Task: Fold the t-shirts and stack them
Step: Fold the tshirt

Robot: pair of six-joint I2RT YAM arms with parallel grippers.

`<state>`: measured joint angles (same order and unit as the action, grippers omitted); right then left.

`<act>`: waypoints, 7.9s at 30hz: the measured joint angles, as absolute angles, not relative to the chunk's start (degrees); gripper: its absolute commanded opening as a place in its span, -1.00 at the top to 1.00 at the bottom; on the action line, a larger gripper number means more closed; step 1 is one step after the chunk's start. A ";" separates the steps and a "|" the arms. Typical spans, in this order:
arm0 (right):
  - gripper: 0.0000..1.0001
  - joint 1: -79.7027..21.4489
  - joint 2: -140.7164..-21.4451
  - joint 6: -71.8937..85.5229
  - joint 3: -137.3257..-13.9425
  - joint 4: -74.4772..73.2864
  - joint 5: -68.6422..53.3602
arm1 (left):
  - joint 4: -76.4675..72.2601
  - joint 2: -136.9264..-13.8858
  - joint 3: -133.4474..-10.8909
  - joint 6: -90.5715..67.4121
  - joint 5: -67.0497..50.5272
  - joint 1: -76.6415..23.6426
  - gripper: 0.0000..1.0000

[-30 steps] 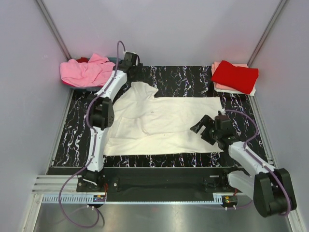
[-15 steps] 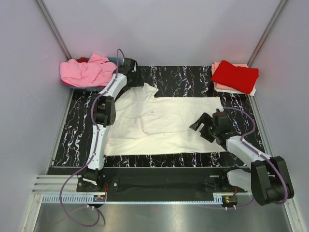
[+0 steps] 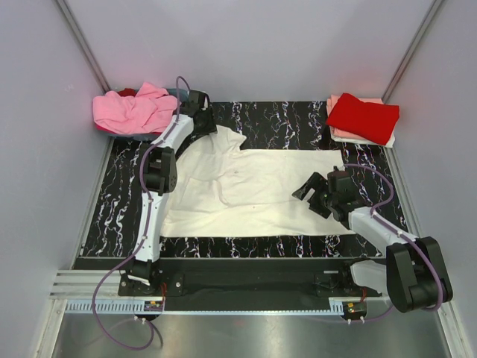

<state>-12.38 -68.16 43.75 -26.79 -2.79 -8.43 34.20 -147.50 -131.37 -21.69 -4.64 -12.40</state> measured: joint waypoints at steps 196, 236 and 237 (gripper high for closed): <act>-0.68 -37.52 -75.92 42.87 -80.90 -53.21 -2.59 | 44.47 -115.61 -132.77 -22.79 -0.91 -29.04 -0.97; 0.85 -15.90 -148.59 32.36 -129.27 -34.81 -21.82 | 52.03 -33.56 -49.71 -29.45 6.24 -32.08 -0.98; 1.00 -15.90 -149.08 33.30 -129.14 -33.78 -22.81 | 51.92 -33.56 -49.69 -29.45 6.57 -32.08 -0.97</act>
